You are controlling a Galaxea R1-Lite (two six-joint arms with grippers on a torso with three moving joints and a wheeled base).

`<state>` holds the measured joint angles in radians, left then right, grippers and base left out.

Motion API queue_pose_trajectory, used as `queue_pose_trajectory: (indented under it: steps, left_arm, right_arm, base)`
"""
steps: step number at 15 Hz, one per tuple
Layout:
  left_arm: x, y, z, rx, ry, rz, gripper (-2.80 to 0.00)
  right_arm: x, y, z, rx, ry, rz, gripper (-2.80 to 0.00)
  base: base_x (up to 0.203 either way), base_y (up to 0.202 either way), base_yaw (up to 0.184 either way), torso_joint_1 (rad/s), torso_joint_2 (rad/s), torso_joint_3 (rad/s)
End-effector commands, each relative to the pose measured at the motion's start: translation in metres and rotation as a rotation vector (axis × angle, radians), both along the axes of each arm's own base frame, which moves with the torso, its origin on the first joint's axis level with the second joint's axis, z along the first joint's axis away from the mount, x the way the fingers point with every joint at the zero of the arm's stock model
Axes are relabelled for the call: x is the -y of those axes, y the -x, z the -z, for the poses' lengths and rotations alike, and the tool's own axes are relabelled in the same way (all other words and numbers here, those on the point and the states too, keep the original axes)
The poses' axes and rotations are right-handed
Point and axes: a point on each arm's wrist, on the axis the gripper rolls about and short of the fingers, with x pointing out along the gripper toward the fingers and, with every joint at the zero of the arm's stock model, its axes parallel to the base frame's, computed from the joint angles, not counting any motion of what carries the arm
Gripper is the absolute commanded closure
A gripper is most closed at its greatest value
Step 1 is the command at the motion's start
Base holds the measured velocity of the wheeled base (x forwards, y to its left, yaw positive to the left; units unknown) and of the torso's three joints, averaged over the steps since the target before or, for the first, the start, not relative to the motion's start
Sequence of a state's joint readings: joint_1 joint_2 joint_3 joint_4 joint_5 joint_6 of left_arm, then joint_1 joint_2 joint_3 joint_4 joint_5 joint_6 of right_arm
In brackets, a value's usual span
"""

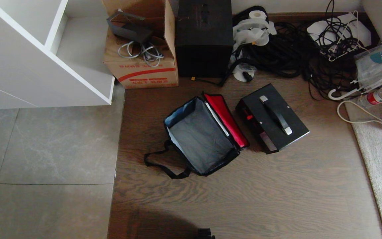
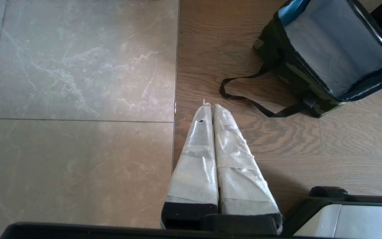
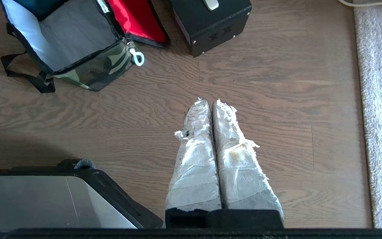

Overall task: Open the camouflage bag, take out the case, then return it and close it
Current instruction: Grip the handle again

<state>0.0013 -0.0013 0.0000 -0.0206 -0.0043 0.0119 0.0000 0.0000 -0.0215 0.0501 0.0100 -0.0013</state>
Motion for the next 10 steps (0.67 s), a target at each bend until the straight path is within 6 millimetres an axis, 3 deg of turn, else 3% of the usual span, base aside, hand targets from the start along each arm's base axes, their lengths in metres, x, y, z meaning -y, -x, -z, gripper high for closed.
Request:
queue_pose_trajectory:
  steps: [1,10]
  left_arm:
    - [0.0000,-0.0008,0.0024,-0.010,0.000,0.000,0.00]
    - [0.0000,-0.0008,0.0024,-0.010,0.000,0.000,0.00]
  right_arm:
    - [0.0000,-0.0001,0.0000,-0.002,0.000,-0.001,0.00]
    - [0.0000,-0.0001,0.0000,-0.002,0.000,-0.001,0.00]
  base:
    - [0.000,0.000,0.000,0.000,0.00,0.000]
    - [0.000,0.000,0.000,0.000,0.00,0.000]
